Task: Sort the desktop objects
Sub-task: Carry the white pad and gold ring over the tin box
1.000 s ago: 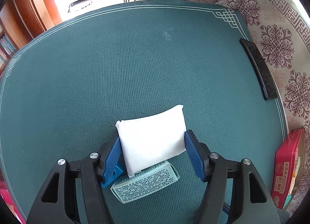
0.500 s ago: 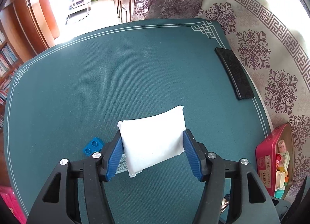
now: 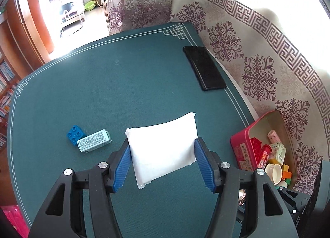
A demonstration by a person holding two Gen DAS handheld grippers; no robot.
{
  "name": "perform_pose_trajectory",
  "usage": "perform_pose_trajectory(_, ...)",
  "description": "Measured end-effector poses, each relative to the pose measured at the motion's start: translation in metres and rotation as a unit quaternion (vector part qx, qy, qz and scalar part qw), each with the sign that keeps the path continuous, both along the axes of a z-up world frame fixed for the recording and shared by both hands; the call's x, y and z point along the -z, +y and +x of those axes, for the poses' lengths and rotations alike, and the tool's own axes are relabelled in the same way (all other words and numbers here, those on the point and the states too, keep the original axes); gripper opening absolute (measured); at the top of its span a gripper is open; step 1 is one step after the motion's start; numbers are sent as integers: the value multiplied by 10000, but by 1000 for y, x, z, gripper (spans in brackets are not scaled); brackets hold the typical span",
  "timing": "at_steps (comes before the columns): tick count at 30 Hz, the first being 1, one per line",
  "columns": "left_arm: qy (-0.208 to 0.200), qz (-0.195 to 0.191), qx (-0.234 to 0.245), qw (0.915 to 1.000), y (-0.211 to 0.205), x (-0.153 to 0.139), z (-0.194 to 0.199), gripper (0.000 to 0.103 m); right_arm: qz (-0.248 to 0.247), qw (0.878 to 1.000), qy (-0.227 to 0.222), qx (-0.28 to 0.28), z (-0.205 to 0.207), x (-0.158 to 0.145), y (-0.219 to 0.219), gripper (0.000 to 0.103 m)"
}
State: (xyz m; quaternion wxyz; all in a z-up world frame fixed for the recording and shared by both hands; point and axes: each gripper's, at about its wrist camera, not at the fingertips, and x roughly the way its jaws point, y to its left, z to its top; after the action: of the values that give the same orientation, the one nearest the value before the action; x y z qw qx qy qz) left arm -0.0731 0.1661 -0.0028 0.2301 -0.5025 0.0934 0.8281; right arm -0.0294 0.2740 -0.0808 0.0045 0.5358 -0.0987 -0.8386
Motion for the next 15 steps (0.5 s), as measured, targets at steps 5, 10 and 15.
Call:
perform_pose_trajectory(5,20,44,216,9998,30,-10,35,63,65,9996,35,269,32,-6,30,36)
perform_pose_trajectory(10,68,88,450,9989,64,-19,67,63,121,9986,93,516,62,-14,58,36)
perform_pose_trajectory(15,82,189,639,9977,94,-27,97,63,178,9972,138,718,92,-20,82,36)
